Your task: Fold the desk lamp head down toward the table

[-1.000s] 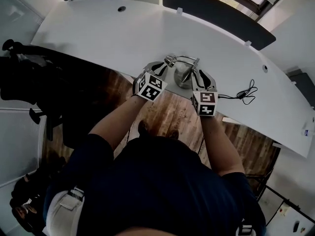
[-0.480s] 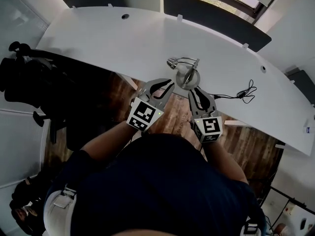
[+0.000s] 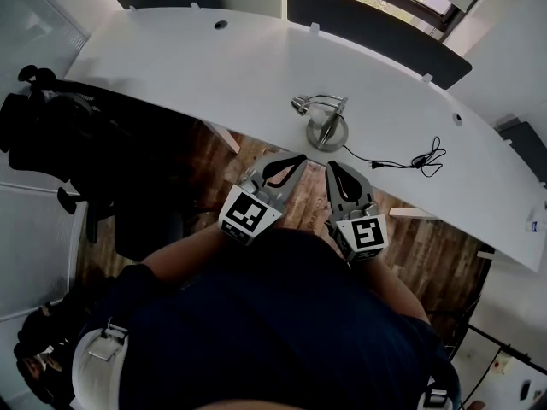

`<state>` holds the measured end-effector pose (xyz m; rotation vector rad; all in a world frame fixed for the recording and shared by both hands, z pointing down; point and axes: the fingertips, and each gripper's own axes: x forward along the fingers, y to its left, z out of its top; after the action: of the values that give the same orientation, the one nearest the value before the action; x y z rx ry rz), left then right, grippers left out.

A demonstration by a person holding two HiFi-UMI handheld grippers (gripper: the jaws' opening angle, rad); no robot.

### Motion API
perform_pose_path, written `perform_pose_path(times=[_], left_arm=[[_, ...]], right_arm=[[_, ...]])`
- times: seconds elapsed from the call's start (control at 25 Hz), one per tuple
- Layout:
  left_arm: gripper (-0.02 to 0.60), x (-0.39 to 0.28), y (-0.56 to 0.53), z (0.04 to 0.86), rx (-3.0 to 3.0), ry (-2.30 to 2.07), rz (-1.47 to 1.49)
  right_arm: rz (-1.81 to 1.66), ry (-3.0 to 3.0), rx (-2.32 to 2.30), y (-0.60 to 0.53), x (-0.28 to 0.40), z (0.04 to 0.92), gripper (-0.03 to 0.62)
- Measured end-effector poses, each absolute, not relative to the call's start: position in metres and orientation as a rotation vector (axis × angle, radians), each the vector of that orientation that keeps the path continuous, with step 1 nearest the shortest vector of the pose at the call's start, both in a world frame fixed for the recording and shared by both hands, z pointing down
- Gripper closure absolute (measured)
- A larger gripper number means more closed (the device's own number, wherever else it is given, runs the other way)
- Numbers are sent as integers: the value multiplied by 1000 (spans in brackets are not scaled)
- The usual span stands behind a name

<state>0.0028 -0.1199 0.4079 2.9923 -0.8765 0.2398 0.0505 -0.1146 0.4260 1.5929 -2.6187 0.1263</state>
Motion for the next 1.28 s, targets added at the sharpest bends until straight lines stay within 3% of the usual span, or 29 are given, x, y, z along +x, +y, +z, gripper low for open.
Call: perform_pose_path(times=[1.28], left_arm=[[575, 11, -104, 424, 3017, -810, 298]], right_arm=[[218, -2608, 1538, -103, 39, 440, 585]])
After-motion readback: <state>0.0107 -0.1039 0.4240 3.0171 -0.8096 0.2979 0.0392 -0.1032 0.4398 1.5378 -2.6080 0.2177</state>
